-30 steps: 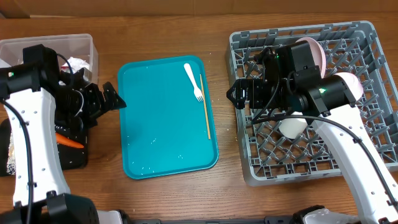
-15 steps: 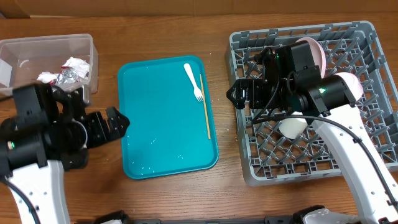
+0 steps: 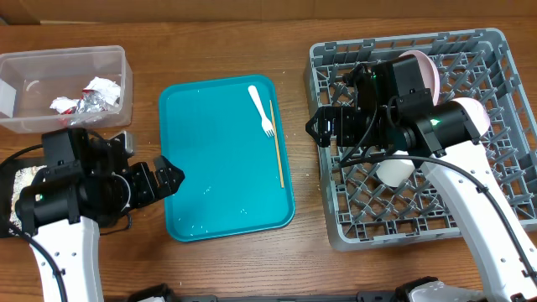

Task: Sort waste into correct bins and load items into the dishwasher rack
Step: 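Withdraw the left gripper from the bin and park it at left, then reach the right gripper to the tray and grasp the white fork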

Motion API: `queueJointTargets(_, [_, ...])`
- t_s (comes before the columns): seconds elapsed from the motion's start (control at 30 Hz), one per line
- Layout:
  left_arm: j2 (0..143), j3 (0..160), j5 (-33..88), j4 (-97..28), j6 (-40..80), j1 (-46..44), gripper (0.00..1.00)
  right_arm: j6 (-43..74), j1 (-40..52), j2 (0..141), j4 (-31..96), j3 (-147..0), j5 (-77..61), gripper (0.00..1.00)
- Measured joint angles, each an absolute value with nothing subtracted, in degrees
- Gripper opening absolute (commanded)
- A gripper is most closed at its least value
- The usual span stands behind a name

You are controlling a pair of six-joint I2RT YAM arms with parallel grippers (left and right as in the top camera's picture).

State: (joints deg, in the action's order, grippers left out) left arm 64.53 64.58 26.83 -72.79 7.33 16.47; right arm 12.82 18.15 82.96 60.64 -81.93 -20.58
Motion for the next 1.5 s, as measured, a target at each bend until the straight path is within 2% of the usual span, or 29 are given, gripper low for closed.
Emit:
queueJointTargets(0.73, [73.65, 64.45, 17.21, -71.31, 7.57, 16.47, 1.0, 12.82, 18.15, 82.96, 60.62, -81.93, -20.58, 1.0])
queueJointTargets(0.87, [73.63, 64.77, 11.25, -74.54, 11.33, 17.28, 1.0, 12.8, 18.15, 82.96, 60.62, -81.93, -20.58, 1.0])
queueJointTargets(1.03, [73.28, 65.32, 4.16, -77.12, 17.91, 24.32, 1.0, 12.8, 18.15, 82.96, 60.62, -81.93, -20.56, 1.0])
queueJointTargets(1.3, [72.88, 65.45, 4.51, -78.24, 21.06, 39.05, 1.0, 12.82, 18.13, 82.96, 56.34, -81.8, -20.64, 1.0])
queueJointTargets(1.5, [72.88, 65.52, 5.74, -78.26, 21.12, 40.64, 1.0, 12.82, 18.15, 82.98, 51.9, -81.69, -27.59, 1.0])
